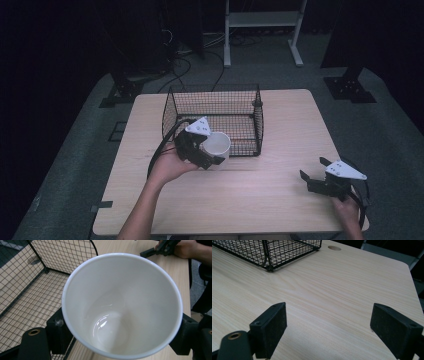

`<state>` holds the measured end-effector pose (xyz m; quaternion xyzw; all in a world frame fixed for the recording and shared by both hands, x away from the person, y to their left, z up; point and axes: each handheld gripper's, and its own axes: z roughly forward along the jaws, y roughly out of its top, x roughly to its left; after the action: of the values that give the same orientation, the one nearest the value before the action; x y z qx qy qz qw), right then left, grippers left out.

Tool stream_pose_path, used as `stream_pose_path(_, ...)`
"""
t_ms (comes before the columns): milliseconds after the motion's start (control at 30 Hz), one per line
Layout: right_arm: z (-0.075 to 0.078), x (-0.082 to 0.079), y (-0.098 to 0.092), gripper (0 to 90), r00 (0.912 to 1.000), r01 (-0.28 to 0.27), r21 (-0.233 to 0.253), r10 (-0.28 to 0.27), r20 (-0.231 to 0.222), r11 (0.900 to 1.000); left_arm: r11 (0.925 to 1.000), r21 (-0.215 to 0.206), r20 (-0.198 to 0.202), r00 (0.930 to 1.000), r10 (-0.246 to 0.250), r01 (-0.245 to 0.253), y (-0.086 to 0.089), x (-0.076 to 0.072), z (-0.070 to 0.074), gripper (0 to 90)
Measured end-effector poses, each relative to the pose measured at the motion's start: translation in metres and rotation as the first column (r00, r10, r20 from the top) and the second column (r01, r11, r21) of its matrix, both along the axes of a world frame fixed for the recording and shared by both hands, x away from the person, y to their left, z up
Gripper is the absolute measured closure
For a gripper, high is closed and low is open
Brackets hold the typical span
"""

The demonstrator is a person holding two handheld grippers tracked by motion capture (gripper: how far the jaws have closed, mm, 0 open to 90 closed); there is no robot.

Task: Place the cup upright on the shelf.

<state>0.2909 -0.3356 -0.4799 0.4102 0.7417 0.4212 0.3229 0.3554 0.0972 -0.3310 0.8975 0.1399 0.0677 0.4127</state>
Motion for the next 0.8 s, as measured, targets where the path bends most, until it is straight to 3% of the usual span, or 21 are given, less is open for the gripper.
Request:
stream_pose_path(267,0.0,-0.001,0.001,13.1,1.0,-0.002,-0.003,0.002,0.004,1.0,0.9998,0.018,-0.01,0.9999,0.011,-0.011,-0.002,0.015,0.01,21.0)
stream_pose_path(467,0.0,-0.001,0.001,13.1,1.0,-0.004,-0.003,0.004,0.007,1.0,0.9988,0.039,0.005,0.9996,0.028,-0.028,-0.004,0.033,0.028,21.0)
stream_pose_path(800,0.0,-0.001,0.0,13.1,1.0,-0.005,0.002,0.005,0.006,1.0,0.9974,0.042,0.023,0.998,0.058,-0.059,-0.007,0.055,0.039,21.0)
